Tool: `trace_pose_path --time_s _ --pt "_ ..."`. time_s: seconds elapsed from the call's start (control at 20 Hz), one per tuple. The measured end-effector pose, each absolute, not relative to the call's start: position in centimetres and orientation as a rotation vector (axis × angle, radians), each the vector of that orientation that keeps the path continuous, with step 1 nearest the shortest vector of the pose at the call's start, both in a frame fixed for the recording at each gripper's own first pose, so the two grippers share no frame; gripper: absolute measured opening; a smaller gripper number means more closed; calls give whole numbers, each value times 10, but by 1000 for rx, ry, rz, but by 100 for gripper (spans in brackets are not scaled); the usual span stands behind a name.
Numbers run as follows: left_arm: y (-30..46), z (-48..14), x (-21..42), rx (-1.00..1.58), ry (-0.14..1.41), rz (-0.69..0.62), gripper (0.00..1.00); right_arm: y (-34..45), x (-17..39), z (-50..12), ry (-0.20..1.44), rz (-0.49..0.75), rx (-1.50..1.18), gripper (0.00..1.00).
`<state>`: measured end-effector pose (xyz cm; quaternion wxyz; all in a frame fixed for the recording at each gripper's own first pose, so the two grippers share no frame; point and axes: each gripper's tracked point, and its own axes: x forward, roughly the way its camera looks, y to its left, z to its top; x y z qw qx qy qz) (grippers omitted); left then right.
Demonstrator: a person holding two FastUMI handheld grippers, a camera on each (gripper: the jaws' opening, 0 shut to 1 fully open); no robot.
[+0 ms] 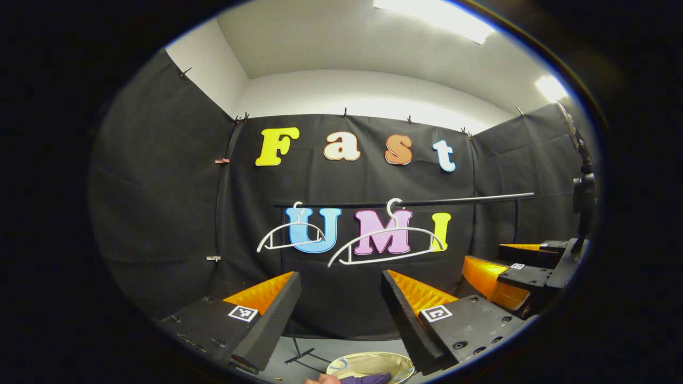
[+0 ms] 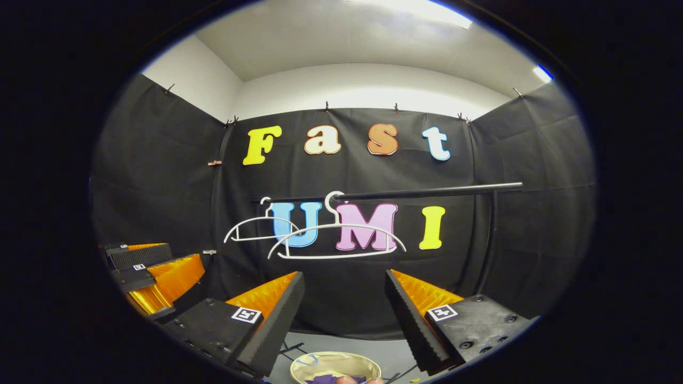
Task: Grasp the clothes on the hanger with both hands and then place them into the laundry hamper below.
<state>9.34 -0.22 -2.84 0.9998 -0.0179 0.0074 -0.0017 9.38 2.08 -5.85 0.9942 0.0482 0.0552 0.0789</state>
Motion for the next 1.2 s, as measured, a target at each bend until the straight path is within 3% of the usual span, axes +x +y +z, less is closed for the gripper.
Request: trace_pose_path --time_s 1.2 --pt "-13 -12 86 -3 -1 -50 95 19 89 -46 63 121 90 97"
